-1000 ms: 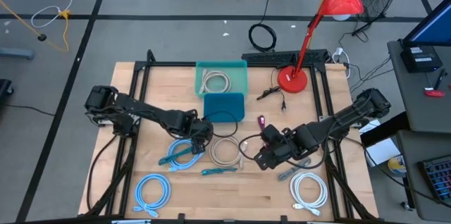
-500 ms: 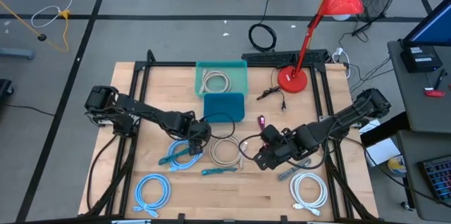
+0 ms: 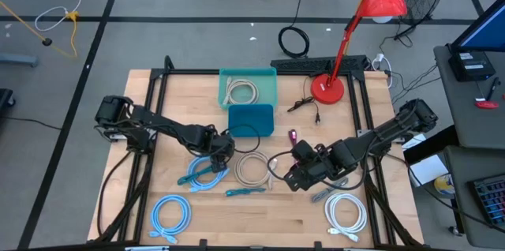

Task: Pick & Place USB Port
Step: Put the white charger cable into the blue bin

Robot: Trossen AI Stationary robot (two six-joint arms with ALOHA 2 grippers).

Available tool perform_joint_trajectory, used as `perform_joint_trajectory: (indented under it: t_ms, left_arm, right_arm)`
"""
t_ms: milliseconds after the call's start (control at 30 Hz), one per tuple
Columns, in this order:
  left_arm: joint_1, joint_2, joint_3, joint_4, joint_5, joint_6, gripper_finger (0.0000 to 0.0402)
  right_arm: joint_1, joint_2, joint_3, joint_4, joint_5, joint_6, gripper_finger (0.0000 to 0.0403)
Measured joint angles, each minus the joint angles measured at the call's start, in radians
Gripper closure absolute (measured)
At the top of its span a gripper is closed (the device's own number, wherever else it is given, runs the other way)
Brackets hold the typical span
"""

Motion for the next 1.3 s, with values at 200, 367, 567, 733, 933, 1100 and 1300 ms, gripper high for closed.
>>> perform_joint_trajectory:
  t_ms: [200, 367, 567, 733, 933, 1100, 1300]
  left_arm:
    - [0.029, 0.0, 0.0, 0.004, -0.001, 0.014, 0.0295]
    - [0.054, 0.0, 0.0, 0.016, 0.05, -0.002, 0.0369]
    - [0.044, -0.002, 0.019, -0.006, 0.12, -0.039, 0.0383]
    - [0.016, -0.043, 0.07, -0.06, 0.149, -0.042, 0.0394]
    - [0.008, -0.112, 0.18, -0.122, 0.057, -0.005, 0.0395]
    - [0.072, -0.128, 0.291, -0.123, 0.005, 0.071, 0.0396]
    - [0.202, -0.085, 0.375, -0.114, 0.02, 0.189, 0.0396]
  right_arm:
    - [0.0, 0.0, 0.0, 0.024, 0.0, -0.008, 0.0241]
    - [0.0, 0.0, 0.0, 0.032, 0.0, -0.008, 0.0241]
    - [0.0, 0.0, 0.0, 0.032, -0.001, -0.008, 0.0241]
    - [0.0, 0.0, 0.0, 0.039, 0.0, -0.016, 0.0241]
    - [0.0, 0.0, 0.0, 0.045, 0.002, -0.03, 0.0241]
    - [0.0, 0.0, 0.0, 0.058, 0.018, -0.035, 0.0241]
    - [-0.001, 0.0, 0.0, 0.076, 0.026, -0.042, 0.0241]
